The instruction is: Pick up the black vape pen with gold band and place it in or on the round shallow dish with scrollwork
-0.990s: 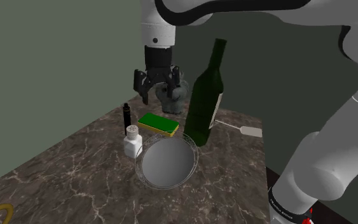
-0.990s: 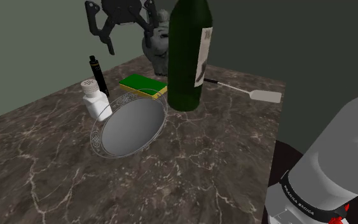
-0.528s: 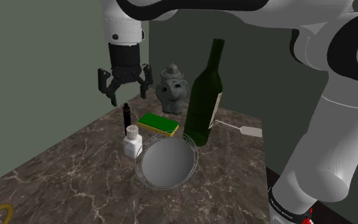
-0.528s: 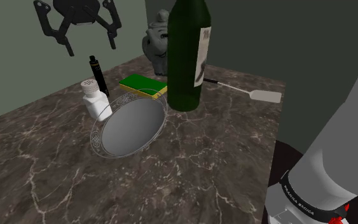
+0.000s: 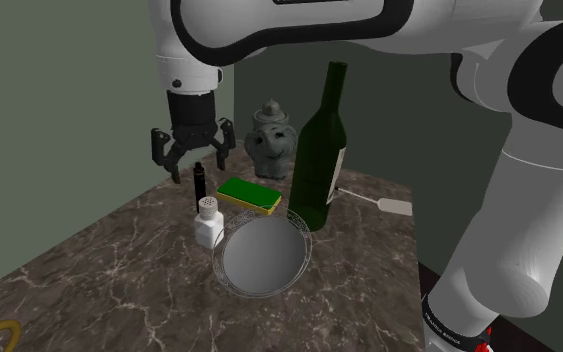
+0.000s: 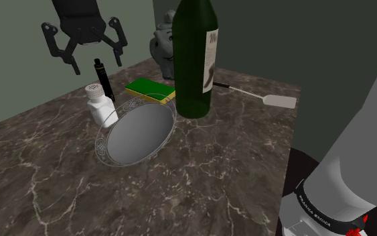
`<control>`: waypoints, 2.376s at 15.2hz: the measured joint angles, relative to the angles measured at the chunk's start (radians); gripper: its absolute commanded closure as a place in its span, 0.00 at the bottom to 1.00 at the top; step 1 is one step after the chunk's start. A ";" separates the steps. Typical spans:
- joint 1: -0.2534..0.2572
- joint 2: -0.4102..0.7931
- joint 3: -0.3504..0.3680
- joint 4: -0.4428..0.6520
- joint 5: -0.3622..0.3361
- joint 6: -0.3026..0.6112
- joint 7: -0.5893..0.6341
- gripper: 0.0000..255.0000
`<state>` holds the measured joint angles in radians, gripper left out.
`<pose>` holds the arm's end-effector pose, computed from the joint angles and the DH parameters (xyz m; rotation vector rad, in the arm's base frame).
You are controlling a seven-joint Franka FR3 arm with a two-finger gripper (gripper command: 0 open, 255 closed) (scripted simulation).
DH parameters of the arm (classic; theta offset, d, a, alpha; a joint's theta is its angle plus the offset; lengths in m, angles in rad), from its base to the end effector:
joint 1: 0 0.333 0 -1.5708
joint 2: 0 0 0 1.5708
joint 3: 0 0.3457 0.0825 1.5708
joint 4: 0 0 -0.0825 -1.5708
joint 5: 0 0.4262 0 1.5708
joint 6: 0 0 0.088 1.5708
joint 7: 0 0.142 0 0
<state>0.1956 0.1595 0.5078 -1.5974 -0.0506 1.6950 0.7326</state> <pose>0.5087 0.3984 0.5282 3.1336 -0.0402 -0.0774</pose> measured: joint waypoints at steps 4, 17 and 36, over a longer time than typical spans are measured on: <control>-0.002 -0.005 0.000 -0.018 0.002 0.013 -0.001 0.00; -0.002 -0.006 0.000 -0.019 0.003 0.014 -0.001 1.00; 0.030 0.059 0.009 0.308 -0.029 -0.254 0.018 1.00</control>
<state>0.2253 0.2184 0.5168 -1.2897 -0.0796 1.4407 0.7510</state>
